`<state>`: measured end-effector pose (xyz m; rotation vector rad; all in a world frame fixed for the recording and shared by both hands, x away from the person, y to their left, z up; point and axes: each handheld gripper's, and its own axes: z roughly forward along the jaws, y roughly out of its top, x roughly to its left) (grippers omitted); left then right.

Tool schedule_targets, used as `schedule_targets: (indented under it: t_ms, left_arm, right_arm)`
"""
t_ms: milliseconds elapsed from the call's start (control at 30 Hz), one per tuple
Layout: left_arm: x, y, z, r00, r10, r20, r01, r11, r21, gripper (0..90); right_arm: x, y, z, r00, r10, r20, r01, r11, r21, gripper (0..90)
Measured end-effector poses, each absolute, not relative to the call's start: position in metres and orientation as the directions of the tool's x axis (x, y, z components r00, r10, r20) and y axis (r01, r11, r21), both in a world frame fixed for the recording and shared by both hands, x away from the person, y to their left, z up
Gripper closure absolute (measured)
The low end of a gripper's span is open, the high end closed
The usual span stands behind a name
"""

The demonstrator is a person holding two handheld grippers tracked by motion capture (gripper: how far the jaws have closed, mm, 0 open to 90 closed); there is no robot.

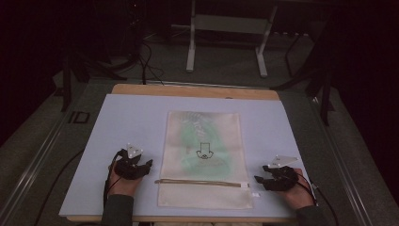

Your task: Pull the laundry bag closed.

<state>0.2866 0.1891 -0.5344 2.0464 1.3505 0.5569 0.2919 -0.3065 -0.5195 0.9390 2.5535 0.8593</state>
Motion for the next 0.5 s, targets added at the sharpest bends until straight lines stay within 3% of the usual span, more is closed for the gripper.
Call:
schedule_targets:
  t_ms: [300,500]
  left_arm:
    - [0.285,0.194,-0.530,0.433,0.900,-0.055,0.645,-0.267,0.717,54.8]
    - [0.284,0.194,-0.528,0.447,0.893,-0.043,0.633,-0.283,0.721,56.0]
  right_arm:
    - [0.286,-0.296,-0.514,-0.786,0.612,-0.083,0.460,0.669,0.584,48.4]
    - [0.282,-0.292,-0.510,-0.811,0.579,-0.081,0.440,0.696,0.567,52.6]
